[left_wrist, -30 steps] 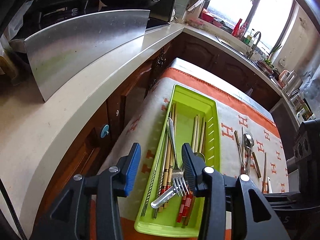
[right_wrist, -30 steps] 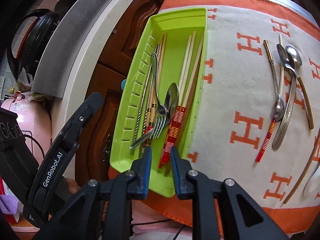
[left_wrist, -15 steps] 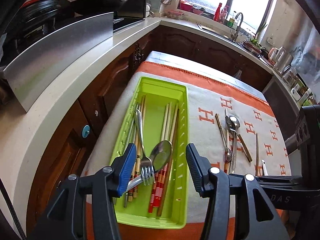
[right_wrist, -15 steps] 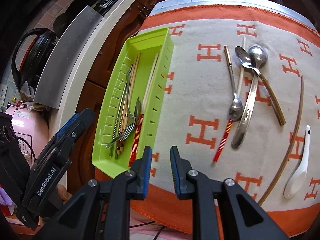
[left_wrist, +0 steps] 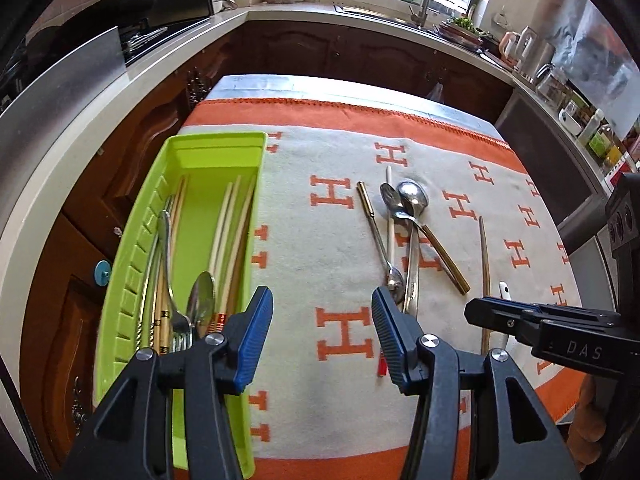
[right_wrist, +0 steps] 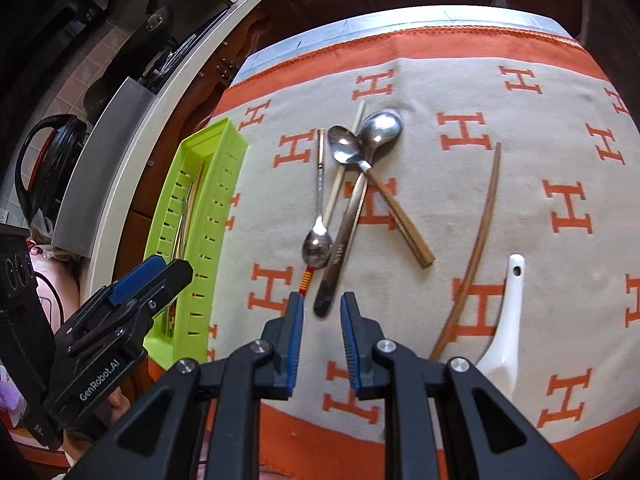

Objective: Organize utensils
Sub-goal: 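Move both open tools back over the remaining spoons, then grasp the gold-handled spoon with the left tool while the right tool grasps a wooden-handled spoon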

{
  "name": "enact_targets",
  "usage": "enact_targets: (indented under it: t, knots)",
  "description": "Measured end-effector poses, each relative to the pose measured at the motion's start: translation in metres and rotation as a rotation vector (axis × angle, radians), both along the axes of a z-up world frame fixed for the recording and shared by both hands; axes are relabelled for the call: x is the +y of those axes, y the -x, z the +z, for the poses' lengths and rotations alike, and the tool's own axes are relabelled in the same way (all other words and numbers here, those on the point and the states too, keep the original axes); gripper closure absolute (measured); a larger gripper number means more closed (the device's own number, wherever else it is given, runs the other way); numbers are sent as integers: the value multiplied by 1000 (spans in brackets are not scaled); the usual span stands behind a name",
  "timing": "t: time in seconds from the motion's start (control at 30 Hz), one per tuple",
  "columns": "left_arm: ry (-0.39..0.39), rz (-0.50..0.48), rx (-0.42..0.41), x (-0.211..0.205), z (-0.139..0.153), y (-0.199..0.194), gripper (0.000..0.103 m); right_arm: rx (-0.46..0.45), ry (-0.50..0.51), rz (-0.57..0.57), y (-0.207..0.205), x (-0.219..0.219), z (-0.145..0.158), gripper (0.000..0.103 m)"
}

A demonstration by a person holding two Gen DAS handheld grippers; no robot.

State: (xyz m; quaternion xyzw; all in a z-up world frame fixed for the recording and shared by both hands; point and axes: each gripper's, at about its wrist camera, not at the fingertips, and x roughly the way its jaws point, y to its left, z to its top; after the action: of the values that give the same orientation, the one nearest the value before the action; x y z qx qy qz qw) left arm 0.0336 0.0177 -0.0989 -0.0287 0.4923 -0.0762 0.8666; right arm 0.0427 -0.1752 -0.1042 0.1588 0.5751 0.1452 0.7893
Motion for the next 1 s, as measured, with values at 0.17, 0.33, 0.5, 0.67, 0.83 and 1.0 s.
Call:
enact_targets:
  t: [0.17,0.33,0.5,0.67,0.83,1.0]
  knots:
    - [5,-42,60,-22,-16,-24,53,-47,29,-9,-15,-22,-5,84]
    - [23,-44,129,-33,-34,-53,53,-75,39,33,-38,-30,-15,84]
    - [47,-49,192,-41,-47,-76,53,-82,41,118,-63,-27,-31,84]
    - [44,-50,225,-46,-56,-91,56,-84,23,207,-77,-16,-45,84]
    - [41,-48,249,-52,-64,-104,68,-121,9,283,-76,-8,-48,96]
    - [46,-28,258,-50,-67,-113,76,-171,13,279,-65,-13,-43,96]
